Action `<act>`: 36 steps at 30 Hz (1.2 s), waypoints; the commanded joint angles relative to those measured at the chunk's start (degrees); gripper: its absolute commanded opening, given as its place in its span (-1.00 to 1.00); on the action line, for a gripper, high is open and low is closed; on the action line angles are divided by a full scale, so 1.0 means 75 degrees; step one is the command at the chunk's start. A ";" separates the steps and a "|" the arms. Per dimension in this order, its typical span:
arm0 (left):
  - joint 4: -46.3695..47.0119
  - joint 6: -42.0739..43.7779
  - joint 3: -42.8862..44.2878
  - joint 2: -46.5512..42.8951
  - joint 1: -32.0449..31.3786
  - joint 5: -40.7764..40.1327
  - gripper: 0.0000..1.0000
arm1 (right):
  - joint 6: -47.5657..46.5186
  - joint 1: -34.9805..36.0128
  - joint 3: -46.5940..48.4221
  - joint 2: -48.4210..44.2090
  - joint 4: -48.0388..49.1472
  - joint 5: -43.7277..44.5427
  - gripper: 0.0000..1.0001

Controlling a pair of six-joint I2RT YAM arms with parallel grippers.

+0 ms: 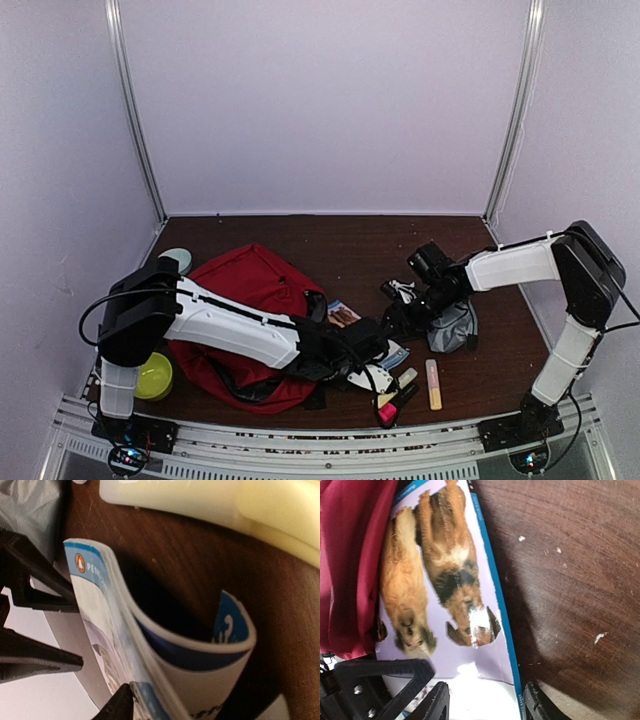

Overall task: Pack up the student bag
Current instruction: Pick up the book at the center of the board.

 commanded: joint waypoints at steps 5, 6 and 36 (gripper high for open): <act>0.0406 -0.0125 -0.0189 0.0294 0.0180 -0.0162 -0.75 | 0.0140 0.0126 0.0040 -0.0805 -0.0023 -0.0681 0.02; 0.0524 -0.0178 -0.0201 0.0278 0.0181 -0.0257 -0.99 | 0.0131 0.0106 0.0015 -0.0872 -0.0076 -0.0502 0.04; 0.3658 -0.2514 -0.0346 -0.0911 0.0379 -0.1337 -1.00 | 0.2598 -0.0554 -0.1117 -0.3964 0.0742 0.2582 0.36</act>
